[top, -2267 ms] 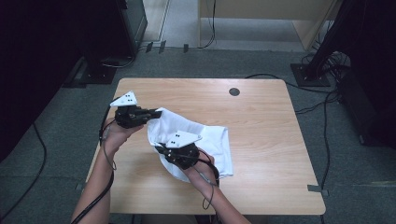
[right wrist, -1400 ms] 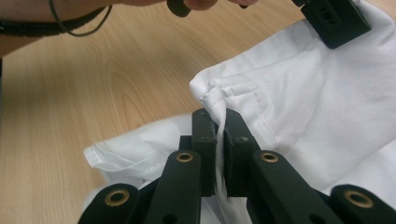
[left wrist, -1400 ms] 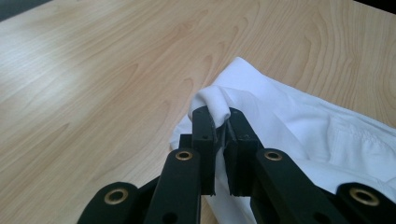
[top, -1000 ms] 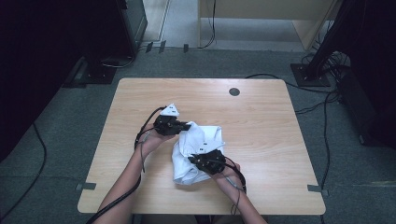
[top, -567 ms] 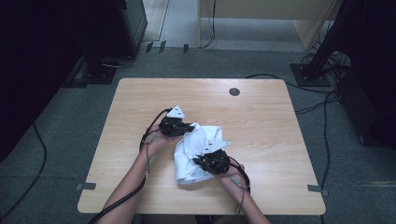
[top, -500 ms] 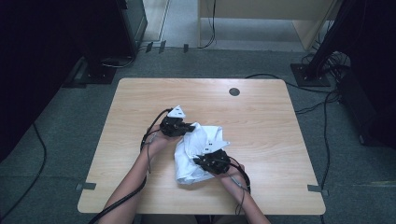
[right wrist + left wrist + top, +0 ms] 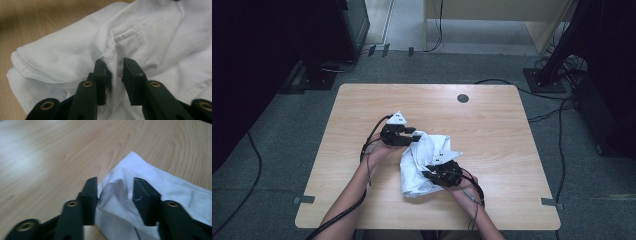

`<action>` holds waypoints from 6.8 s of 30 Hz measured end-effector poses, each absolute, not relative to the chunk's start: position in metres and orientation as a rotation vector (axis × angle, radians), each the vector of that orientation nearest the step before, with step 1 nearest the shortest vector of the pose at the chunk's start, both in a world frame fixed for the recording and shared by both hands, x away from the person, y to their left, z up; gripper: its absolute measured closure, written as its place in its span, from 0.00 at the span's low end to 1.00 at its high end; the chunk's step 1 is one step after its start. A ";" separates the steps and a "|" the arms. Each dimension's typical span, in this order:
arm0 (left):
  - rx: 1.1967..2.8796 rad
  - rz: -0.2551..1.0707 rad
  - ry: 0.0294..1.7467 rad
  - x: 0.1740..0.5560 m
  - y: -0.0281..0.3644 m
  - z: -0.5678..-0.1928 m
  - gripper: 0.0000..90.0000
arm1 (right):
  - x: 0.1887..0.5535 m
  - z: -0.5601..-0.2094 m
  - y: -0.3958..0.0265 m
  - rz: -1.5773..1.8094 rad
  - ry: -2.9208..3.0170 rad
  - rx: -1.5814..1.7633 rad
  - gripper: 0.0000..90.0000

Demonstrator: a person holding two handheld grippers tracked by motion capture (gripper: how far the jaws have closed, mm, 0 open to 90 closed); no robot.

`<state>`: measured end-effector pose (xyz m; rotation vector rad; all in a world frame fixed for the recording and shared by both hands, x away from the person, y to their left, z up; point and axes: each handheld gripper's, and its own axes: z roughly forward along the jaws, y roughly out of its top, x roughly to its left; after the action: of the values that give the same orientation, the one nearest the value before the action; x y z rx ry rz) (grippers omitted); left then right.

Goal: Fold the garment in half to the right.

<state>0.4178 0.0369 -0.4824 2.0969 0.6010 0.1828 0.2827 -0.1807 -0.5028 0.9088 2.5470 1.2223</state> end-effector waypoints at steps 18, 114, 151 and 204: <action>2.135 0.259 0.616 0.413 0.037 -0.486 0.45 | 0.283 -0.489 -0.205 1.321 2.526 0.918 0.48; 2.142 0.400 0.728 0.421 0.016 -0.498 0.32 | 0.328 -0.474 -0.221 1.214 2.525 0.833 0.45; 2.077 0.379 0.756 0.404 0.032 -0.504 0.32 | 0.343 -0.501 -0.226 1.235 2.475 0.851 0.40; 2.130 0.311 0.687 0.321 0.019 -0.509 0.29 | 0.333 -0.514 -0.216 1.218 2.520 0.838 0.34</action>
<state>0.3212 0.0193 -0.5088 2.1302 0.6865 0.3108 0.3330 -0.2159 -0.5139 0.8382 2.5200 1.2182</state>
